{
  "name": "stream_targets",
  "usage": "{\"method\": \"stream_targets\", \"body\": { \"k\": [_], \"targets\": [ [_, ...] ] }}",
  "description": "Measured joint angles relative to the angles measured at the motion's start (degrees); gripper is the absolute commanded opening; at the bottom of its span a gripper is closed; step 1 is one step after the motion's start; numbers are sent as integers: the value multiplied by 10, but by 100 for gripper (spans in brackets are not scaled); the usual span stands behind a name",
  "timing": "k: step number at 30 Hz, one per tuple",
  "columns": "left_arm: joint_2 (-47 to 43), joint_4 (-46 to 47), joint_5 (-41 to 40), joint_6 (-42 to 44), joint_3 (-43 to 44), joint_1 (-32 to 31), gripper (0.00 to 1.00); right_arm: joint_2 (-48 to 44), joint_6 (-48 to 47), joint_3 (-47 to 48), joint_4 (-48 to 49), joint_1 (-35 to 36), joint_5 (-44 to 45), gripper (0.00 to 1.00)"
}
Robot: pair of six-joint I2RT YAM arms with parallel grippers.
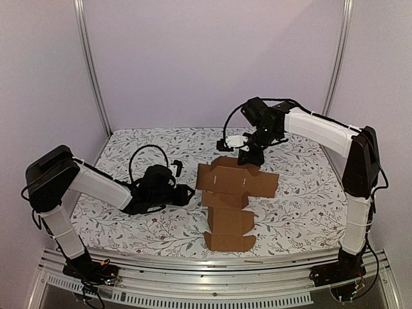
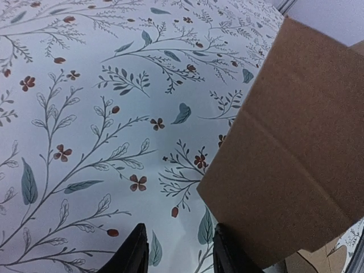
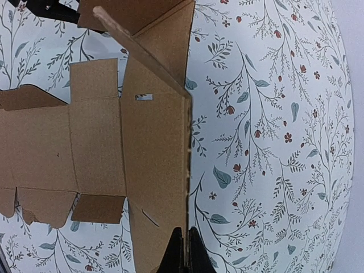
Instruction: Fold the paper box
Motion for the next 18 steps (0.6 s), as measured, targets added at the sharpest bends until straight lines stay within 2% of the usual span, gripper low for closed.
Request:
{"method": "stream_targets", "body": {
  "k": [8,18],
  "targets": [
    [46,108,34,-37,-17,0,37,0,3,-4,2,2,-3,0],
    [67,160,41,-51,-34,0,36,-2,16,-4,1,-3,-10,0]
  ]
}}
